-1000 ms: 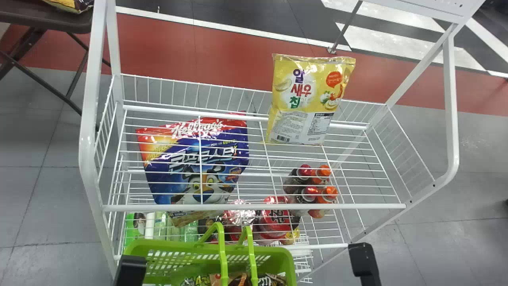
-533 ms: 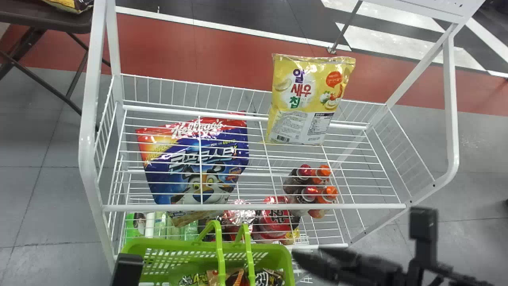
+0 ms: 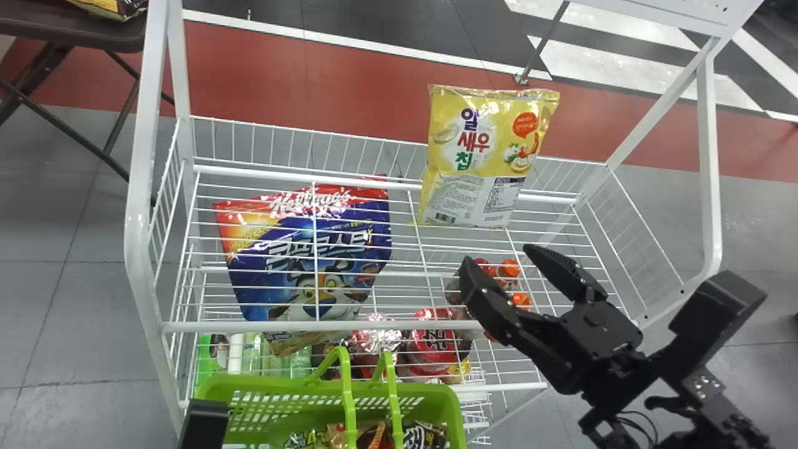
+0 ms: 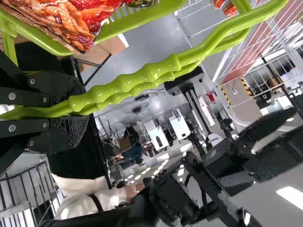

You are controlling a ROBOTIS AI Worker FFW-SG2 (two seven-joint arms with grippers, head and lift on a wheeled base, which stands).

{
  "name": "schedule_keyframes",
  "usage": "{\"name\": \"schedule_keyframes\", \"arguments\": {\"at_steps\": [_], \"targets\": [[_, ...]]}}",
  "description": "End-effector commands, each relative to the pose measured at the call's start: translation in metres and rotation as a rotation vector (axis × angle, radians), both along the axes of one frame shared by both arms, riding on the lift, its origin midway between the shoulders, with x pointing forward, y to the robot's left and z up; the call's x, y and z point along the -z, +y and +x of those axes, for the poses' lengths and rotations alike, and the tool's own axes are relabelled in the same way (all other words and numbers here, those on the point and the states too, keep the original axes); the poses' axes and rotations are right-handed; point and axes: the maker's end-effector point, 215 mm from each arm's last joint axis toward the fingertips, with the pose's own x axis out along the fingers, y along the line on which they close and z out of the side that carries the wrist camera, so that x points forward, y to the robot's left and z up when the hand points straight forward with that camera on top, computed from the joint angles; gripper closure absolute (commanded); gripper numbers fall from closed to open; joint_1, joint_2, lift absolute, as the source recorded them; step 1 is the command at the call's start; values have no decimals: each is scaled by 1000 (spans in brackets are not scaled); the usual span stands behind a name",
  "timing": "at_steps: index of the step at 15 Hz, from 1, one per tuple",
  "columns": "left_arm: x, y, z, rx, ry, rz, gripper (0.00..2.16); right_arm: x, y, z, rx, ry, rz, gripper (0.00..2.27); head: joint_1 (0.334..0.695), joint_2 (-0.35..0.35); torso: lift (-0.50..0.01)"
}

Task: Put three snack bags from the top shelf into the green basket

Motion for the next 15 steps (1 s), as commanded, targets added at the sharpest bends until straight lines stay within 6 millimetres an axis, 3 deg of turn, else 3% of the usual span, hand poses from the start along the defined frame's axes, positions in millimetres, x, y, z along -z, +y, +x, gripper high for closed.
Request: {"name": "schedule_keyframes", "arguments": {"at_steps": [1, 15], "targets": [[2, 0, -1, 1, 5, 2, 2142, -17, 16, 0, 0, -113, -59, 63, 695, -350, -48], [-1, -1, -12, 0, 11, 4, 2142, -21, 28, -5, -17, -140, -14, 66, 695, -350, -48]]}}
